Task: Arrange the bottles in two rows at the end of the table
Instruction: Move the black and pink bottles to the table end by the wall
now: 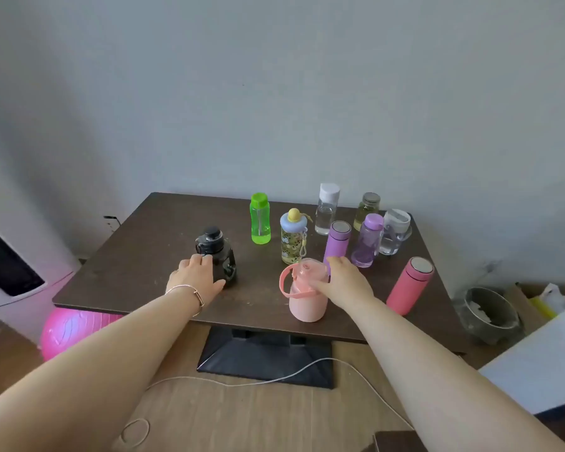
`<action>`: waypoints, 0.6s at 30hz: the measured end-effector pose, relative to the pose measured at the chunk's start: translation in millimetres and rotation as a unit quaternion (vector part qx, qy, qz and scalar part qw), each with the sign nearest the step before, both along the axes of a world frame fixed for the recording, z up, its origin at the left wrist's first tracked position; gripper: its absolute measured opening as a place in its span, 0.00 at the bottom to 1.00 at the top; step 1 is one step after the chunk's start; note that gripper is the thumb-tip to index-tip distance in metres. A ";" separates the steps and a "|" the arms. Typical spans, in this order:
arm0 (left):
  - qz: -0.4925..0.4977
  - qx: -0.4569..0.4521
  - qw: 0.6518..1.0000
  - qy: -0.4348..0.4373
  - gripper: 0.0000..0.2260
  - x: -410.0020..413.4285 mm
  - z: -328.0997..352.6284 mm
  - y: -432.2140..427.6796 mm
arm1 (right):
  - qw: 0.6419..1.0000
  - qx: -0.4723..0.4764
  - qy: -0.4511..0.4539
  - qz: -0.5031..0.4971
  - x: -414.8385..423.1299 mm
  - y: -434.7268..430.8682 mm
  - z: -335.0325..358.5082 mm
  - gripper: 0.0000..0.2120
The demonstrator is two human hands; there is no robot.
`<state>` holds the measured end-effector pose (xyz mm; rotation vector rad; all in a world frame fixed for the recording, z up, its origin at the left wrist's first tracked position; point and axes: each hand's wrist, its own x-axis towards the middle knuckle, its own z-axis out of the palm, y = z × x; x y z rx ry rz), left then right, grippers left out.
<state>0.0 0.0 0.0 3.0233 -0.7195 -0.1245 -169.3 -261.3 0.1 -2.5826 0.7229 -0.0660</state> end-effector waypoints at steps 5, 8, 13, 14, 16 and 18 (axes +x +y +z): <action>0.014 -0.010 1.000 0.026 0.30 49.1 -23.4 0.1 | 0.997 0.009 0.057 -0.056 33.3 -0.5 -22.4 0.39; 0.023 -0.030 0.999 0.038 0.37 85.0 -34.7 -0.5 | 0.993 0.010 0.089 -0.077 50.2 -0.3 -34.3 0.40; 0.052 -0.111 0.986 0.109 0.41 140.4 -46.7 -8.1 | 0.987 0.053 0.107 -0.112 64.8 -1.4 -52.6 0.39; 0.056 -0.135 0.980 0.133 0.41 149.6 -49.5 -10.2 | 0.985 0.060 0.107 -0.119 66.7 -0.8 -54.5 0.39; 0.057 -0.178 0.966 0.178 0.41 165.2 -55.2 -14.3 | 0.983 0.070 0.108 -0.133 70.9 0.2 -58.2 0.39; 0.044 -0.218 0.952 0.209 0.39 174.2 -59.8 -17.6 | 0.980 0.078 0.108 -0.149 74.7 1.8 -60.4 0.39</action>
